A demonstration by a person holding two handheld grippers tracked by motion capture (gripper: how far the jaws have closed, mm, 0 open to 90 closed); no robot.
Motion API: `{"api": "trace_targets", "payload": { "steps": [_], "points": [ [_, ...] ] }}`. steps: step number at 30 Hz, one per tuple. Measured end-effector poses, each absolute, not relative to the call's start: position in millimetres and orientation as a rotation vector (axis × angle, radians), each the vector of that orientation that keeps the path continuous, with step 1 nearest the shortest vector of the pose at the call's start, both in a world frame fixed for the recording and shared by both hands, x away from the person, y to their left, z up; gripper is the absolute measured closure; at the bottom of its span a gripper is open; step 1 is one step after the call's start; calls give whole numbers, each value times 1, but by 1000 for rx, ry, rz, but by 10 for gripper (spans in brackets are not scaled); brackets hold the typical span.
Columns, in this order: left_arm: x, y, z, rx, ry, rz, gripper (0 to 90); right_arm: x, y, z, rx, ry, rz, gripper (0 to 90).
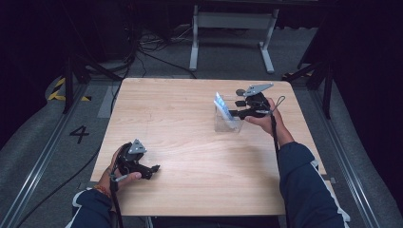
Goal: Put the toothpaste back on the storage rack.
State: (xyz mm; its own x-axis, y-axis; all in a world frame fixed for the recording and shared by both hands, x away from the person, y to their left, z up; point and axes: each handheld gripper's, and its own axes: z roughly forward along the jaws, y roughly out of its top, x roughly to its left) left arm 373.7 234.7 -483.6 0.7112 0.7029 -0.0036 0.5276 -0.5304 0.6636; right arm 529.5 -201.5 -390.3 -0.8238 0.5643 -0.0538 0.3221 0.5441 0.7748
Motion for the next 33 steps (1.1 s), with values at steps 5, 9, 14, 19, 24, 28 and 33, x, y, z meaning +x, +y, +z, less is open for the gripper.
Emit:
{"api": "trace_targets", "payload": {
  "steps": [5,9,14,19,24,28,33],
  "points": [
    [374,235,-484,2261,933,349,5,520,-204,-384,713,2474,1162,467],
    [374,235,-484,2262,932,349,5,514,-206,-381,708,2464,1158,462],
    [374,235,-484,2262,931,349,5,508,-208,-378,701,2463,1144,446],
    [374,235,-484,2261,933,348,5,501,-208,-375,683,2466,1118,411],
    [373,235,-484,2260,936,352,5,491,-209,-374,674,2477,1061,386],
    [373,235,-484,2260,937,352,5,483,-213,-373,673,2469,1055,383],
    [373,235,-483,2260,939,354,5,473,-221,-373,667,2465,1031,377]
  ]
}}
